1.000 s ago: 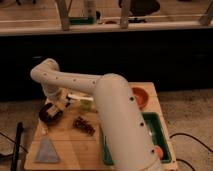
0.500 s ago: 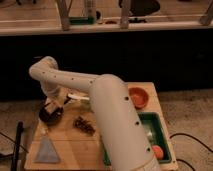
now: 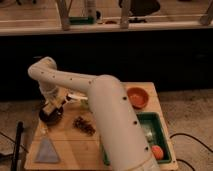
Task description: Wipe purple bowl with eraser
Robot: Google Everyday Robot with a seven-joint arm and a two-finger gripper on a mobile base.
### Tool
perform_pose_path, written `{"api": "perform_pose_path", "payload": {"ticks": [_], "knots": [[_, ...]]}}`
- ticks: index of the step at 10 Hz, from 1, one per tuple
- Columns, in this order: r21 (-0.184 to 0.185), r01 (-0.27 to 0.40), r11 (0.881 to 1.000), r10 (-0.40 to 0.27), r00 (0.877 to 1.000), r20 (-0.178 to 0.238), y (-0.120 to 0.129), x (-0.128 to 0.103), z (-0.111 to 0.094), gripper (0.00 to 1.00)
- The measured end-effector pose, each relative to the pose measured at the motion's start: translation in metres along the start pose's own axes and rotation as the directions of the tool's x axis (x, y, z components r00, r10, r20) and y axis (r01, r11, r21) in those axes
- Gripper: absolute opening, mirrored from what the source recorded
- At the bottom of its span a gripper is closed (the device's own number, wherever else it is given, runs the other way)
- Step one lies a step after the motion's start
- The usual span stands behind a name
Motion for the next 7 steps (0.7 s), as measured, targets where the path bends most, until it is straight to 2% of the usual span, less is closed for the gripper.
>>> {"api": "perform_pose_path", "payload": {"ticks": [7], "knots": [[-0.001,0.0,1.0,0.0,1.0,0.001,0.0001,-0.0003,0.0009,0.0]]}}
